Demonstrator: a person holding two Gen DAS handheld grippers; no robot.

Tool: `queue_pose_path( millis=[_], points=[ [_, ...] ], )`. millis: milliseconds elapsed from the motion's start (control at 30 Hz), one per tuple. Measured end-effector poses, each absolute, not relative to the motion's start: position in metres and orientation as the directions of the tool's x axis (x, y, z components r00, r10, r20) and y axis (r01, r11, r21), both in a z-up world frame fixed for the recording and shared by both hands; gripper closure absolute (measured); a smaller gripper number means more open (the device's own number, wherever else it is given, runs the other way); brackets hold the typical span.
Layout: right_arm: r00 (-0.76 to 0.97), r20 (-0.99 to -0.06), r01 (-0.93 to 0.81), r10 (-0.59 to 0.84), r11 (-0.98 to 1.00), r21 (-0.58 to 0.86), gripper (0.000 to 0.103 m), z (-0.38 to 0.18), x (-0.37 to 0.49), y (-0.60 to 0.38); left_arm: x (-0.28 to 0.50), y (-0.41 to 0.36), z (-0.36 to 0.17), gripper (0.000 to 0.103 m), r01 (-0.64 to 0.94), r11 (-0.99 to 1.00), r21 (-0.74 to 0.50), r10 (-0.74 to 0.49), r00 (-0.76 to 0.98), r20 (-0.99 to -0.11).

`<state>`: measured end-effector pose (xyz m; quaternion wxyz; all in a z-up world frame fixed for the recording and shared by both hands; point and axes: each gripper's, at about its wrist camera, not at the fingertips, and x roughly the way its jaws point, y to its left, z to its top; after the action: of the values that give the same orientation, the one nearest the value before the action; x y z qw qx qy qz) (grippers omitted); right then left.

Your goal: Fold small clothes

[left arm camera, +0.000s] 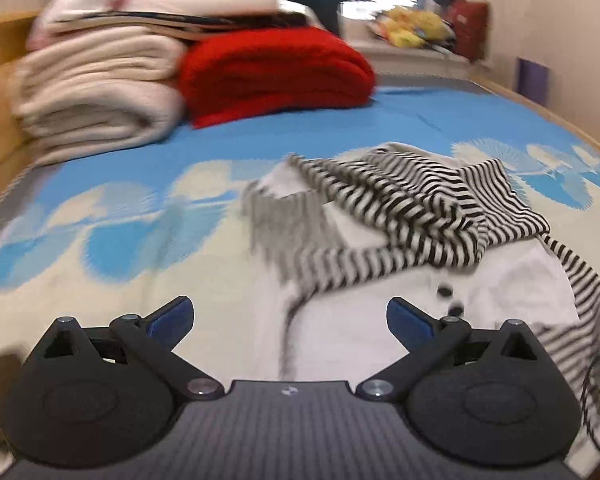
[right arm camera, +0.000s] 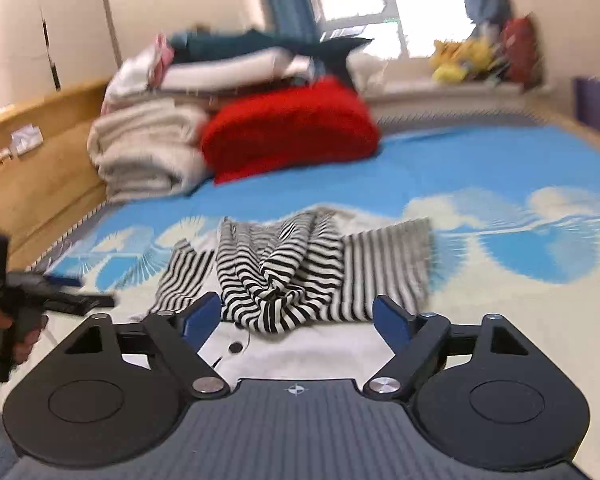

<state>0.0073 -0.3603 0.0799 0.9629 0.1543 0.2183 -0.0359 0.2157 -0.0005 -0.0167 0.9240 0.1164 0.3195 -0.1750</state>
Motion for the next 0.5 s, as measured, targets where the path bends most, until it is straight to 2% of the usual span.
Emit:
queue_pose_path(
  millis=[133, 300, 433, 500],
  points=[
    [0.934, -0.357, 0.162, -0.033, 0.927, 0.338, 0.018, 0.109, -0.059, -0.345, 0.146, 0.038, 0.001, 0.0, 0.309, 0.951, 0.024, -0.228, 0.752, -0.618],
    [0.969, -0.243, 0.132, -0.045, 0.925, 0.357, 0.015, 0.148, -0.137, -0.333, 0.078, 0.073, 0.021, 0.0, 0.26, 0.96, -0.1, -0.268, 0.763, -0.588],
    [0.972, -0.23, 0.132, -0.055, 0.933, 0.335, 0.009, 0.142, -0.172, -0.321, 0.052, 0.085, 0.029, 0.0, 0.238, 0.964, -0.116, -0.261, 0.774, -0.577],
    [0.959, -0.277, 0.15, -0.063, 0.941, 0.303, 0.009, 0.124, -0.167, -0.316, 0.057, 0.083, 0.026, 0.0, 0.244, 0.964, -0.106, -0.257, 0.761, -0.596]
  ],
)
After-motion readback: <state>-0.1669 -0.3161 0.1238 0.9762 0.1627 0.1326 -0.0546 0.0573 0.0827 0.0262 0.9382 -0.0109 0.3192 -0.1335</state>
